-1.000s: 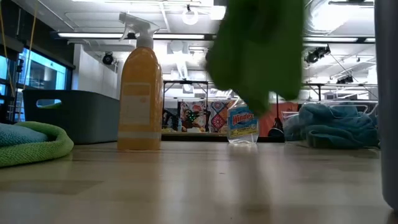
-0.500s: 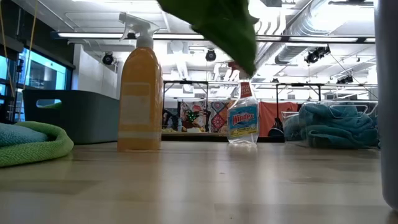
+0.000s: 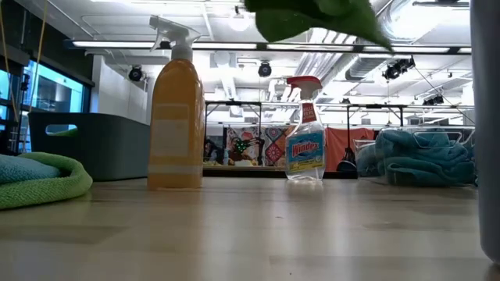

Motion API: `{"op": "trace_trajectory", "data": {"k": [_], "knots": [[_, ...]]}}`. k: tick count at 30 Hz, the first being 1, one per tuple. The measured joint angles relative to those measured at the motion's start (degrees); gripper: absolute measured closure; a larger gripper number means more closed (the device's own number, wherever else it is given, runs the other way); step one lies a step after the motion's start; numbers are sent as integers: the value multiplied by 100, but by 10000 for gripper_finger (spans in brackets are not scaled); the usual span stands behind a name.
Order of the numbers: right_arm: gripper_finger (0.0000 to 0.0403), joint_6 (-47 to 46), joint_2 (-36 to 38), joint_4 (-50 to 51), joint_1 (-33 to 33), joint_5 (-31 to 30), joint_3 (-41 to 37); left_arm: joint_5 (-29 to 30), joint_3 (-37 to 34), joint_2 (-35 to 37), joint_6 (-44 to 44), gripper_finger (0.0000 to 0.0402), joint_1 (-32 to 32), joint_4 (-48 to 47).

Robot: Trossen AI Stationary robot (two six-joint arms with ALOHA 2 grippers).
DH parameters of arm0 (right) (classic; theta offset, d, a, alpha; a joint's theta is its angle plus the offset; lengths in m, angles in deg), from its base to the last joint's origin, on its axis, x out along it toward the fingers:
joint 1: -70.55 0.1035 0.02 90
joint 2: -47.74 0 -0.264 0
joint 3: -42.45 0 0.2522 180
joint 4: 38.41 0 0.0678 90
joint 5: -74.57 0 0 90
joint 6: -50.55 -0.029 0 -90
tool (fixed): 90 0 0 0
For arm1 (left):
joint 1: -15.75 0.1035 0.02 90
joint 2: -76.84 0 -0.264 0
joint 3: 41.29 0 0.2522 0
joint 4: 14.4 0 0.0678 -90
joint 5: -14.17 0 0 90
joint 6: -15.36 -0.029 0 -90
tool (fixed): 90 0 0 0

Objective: Sort microfiber towel by color & place in baskets
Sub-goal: Put the green microfiber towel into the green bin

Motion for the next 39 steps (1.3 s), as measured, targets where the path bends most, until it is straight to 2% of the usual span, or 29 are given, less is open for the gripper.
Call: {"op": "trace_trajectory", "data": {"k": [3, 8, 10, 16, 20, 24, 27, 29, 31, 35, 39], "knots": [[403, 40, -78, 2, 35, 15, 0, -146, -2, 33, 34, 186, 2, 99], [403, 289, -258, -100, -39, 132, -1, -1510, 0, -2, 483, 186, 7, 160], [403, 351, -362, -318, -108, 343, -2, -1857, 0, -88, 653, 186, 26, 165], [403, 404, -713, -961, -336, 1023, -2, -1781, 2, -419, 772, 186, 105, 317], [403, 538, -754, -1010, -424, 865, -4, -1909, 0, -559, 910, 186, 109, 485], [403, 624, -768, -980, -471, 656, 68, -2030, 0, -581, 662, 186, 106, 388], [403, 742, -760, -1005, -473, 651, 138, -1856, 0, -577, 642, 195, 103, 461], [403, 743, -760, -993, -472, 651, 138, -1712, 0, -577, 663, 216, 103, 435], [402, 742, -760, -984, -472, 651, 138, -1655, 0, -577, 663, 255, 103, 415], [395, 578, -760, -956, -472, 643, 138, -1362, -1, -502, 671, 374, 104, 108], [381, 344, -735, -897, -472, 562, 138, -972, 0, -249, 611, 393, 169, -595]]}}
